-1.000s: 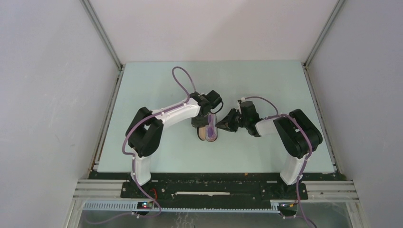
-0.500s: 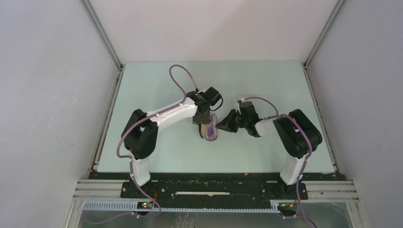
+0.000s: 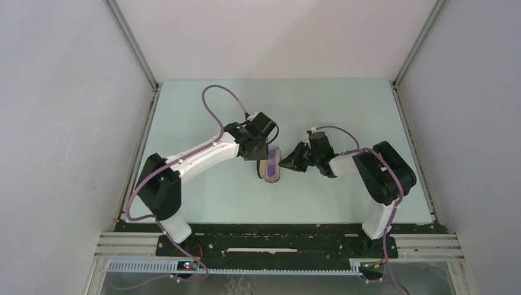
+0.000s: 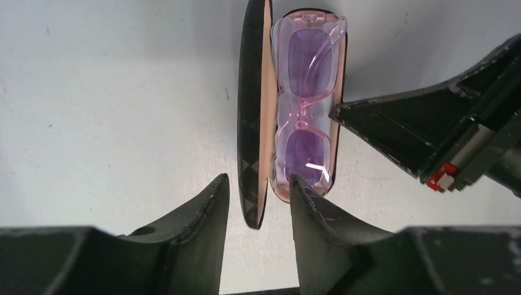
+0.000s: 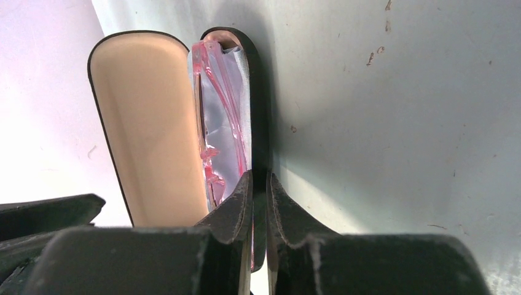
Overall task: Organize the sunglasses
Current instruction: Close the sunglasses case at the center of the board.
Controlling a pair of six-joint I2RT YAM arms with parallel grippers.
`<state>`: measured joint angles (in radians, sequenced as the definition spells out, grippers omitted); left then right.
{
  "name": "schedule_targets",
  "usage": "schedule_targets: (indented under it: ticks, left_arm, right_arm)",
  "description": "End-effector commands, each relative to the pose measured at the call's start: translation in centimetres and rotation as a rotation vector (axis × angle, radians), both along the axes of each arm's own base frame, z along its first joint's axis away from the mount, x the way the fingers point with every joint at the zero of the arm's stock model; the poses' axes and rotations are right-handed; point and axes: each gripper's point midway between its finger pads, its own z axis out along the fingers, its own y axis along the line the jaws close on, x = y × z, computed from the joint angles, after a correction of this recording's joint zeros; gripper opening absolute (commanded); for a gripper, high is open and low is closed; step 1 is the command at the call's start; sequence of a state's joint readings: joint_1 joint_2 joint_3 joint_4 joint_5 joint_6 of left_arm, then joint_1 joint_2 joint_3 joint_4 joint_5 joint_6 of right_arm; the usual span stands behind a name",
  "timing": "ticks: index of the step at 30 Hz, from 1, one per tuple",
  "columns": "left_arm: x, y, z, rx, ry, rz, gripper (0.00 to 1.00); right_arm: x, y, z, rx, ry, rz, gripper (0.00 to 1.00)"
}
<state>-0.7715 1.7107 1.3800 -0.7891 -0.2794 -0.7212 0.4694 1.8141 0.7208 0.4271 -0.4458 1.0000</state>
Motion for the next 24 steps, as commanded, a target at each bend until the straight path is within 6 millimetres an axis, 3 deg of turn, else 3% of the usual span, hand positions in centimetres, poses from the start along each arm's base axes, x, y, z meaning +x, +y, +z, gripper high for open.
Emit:
schedule_targets:
  ticks: [1,6,10,14,18,24]
  left_arm:
    - [0.2,0.7,2.9,-0.167,-0.07,0.061,0.43]
    - [0.9,2.4,3.9,-0.29,-0.128,0.153,0.34]
    - [1.6,3.3,2.4,-0.347,-0.103,0.213,0.29]
    - [2.3,2.1,0.8,-0.394,-0.044,0.198,0.28]
    - [2.7,0.5,0.5,-0.479,-0.022,0.173,0.27]
    - [3.0,0.4,-0.6,-0.499,-0.004,0.189,0.23]
  right_arm:
    - [0.3,0.4,1.8,0.022,-0.056,0.01,0.15]
    - [0.2,0.4,1.7,0.013,-0.059,0.012,0.15]
    - [0.3,0.4,1.8,0.018,-0.063,0.01,0.15]
    - [0.2,0.5,1.7,0.018,-0.061,0.013,0.15]
    - [0.2,0.5,1.7,0.015,-0.06,0.014,0.15]
    - [0.3,0.5,1.8,0.017,-0.063,0.009,0.15]
